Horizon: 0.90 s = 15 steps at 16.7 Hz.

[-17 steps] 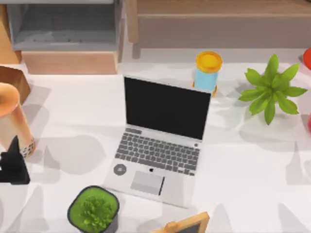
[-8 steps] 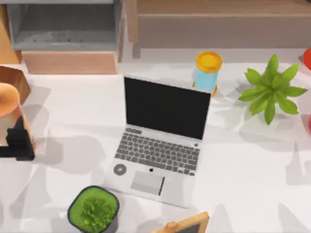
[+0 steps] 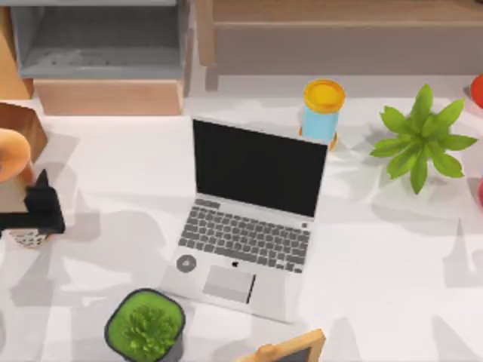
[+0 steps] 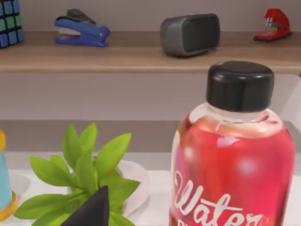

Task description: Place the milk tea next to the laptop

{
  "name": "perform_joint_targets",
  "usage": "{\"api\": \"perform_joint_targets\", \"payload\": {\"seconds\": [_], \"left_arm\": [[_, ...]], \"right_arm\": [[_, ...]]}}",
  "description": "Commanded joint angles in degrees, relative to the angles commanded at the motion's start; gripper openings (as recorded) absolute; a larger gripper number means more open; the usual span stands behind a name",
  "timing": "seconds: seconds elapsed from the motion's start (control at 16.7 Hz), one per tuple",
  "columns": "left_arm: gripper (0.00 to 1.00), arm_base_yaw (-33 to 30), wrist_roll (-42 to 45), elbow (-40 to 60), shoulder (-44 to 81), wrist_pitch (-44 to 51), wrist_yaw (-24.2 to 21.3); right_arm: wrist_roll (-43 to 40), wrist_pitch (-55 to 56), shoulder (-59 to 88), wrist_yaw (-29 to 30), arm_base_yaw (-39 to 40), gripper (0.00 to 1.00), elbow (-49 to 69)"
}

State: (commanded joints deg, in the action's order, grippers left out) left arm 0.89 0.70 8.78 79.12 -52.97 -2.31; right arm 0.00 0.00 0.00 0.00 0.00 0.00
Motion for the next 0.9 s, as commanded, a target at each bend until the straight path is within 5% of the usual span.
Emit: {"api": "perform_joint_targets", "payload": {"seconds": [0.36, 0.9], "left_arm": [[1.0, -0.06, -0.01, 0.2, 1.38, -1.31, 0.03], [0.32, -0.06, -0.01, 0.2, 1.38, -1.31, 0.03]], "right_arm": [[0.0, 0.0, 0.0, 0.0, 0.0, 1.0, 0.0], [0.0, 0.0, 0.0, 0.0, 0.0, 1.0, 0.0]]}}
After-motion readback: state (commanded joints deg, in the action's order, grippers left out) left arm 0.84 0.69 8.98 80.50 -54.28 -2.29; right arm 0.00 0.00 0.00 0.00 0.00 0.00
